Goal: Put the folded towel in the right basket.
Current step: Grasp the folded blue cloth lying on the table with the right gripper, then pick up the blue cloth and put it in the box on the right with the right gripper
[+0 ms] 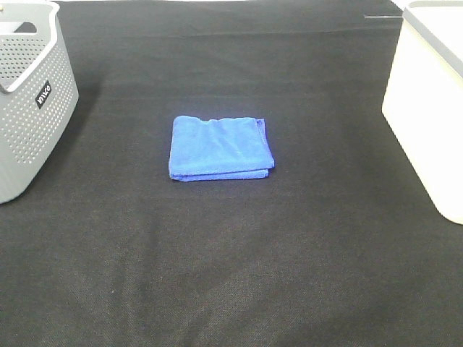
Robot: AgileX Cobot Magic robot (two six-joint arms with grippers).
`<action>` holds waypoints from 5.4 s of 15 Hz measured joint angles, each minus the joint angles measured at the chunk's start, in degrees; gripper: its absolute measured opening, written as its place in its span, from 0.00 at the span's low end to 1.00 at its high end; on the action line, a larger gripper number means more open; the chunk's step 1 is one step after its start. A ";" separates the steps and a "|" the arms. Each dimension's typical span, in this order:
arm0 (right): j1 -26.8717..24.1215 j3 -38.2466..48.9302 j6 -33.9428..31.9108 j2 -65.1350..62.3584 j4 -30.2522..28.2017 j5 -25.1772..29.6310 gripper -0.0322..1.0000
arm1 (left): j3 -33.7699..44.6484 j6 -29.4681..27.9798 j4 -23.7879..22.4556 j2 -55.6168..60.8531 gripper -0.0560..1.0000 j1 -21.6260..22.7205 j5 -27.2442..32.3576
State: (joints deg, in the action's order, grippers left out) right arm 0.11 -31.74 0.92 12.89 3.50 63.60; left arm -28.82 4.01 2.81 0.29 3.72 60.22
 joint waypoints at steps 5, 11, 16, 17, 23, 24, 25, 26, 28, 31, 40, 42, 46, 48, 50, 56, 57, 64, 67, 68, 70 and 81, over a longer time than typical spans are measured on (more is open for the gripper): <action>0.00 -24.64 -1.32 30.25 3.95 2.06 0.96 | 0.00 0.00 0.00 0.00 0.99 0.00 0.00; 0.00 -39.13 -1.43 47.67 8.54 3.04 0.96 | 0.00 0.00 0.00 0.00 0.99 0.00 0.00; 1.09 -51.85 -0.92 63.43 14.32 2.35 0.96 | 0.00 0.00 0.00 0.00 0.99 0.00 0.00; 1.09 -51.85 -0.92 63.43 14.32 2.35 0.96 | 0.00 0.00 0.00 0.00 0.99 0.00 0.00; 19.82 -66.98 -0.92 88.98 20.11 -2.12 0.96 | 0.00 0.00 0.00 0.00 0.99 0.00 0.00; 20.74 -69.04 -0.92 92.36 21.66 -2.18 0.96 | 0.00 0.00 0.00 0.00 0.99 0.00 0.00; 21.14 -70.36 -0.92 95.74 23.32 -2.23 0.96 | 0.00 0.00 0.00 0.00 0.99 0.00 0.00; 21.20 -71.45 0.23 99.47 25.21 -2.35 0.96 | 0.00 0.00 0.00 0.00 0.99 0.00 0.00; 21.20 -73.22 1.32 106.17 26.64 -2.52 0.96 | 0.00 0.00 0.00 0.00 0.99 0.00 0.00; 20.40 -80.39 2.06 117.46 26.13 -3.55 0.96 | 0.00 0.00 0.00 0.00 0.99 0.00 0.00; 15.58 -87.09 4.13 130.52 30.37 -1.26 0.96 | 0.00 0.00 0.00 0.00 0.99 0.00 0.00; 14.32 -87.09 4.76 130.98 30.71 -1.32 0.96 | 0.00 0.00 0.00 0.00 0.99 0.00 0.00; 13.98 -87.32 5.16 131.95 31.05 -2.35 0.96 | 0.00 0.00 0.00 0.00 0.99 0.00 0.00; 13.98 -87.38 5.21 132.12 31.80 -2.81 0.95 | 0.00 0.00 0.00 0.00 0.99 0.00 0.00; 13.98 -87.55 6.13 132.64 33.52 -3.38 0.94 | 0.00 0.00 0.00 0.00 0.99 0.00 0.00; 17.70 -88.81 6.53 135.56 40.28 -5.10 0.90 | 0.00 0.00 0.00 0.00 0.99 0.00 0.00; 18.74 -88.81 6.59 135.85 41.08 -5.73 0.87 | 0.00 0.00 0.00 0.00 0.99 0.00 0.00; 19.31 -88.69 6.59 136.94 40.45 -7.39 0.40 | 0.00 0.00 0.00 0.00 0.99 0.00 0.00; 19.31 -89.09 6.70 137.11 39.88 -7.16 0.17 | 0.00 0.00 0.00 0.00 0.99 0.00 0.00; 19.31 -90.18 6.93 137.28 39.36 -6.36 0.17 | 0.00 0.00 0.00 0.00 0.99 0.00 0.00; 19.37 -93.68 7.16 137.85 38.50 -1.83 0.17 | 0.00 0.00 0.00 0.00 0.99 0.00 0.00; 19.94 -106.40 2.18 116.25 20.74 5.96 0.17 | 0.00 0.00 0.00 0.00 0.99 0.00 0.00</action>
State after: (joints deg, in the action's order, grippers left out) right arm 20.05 -138.14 3.09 129.14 24.24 69.56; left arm -28.82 4.01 2.81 0.29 3.72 60.22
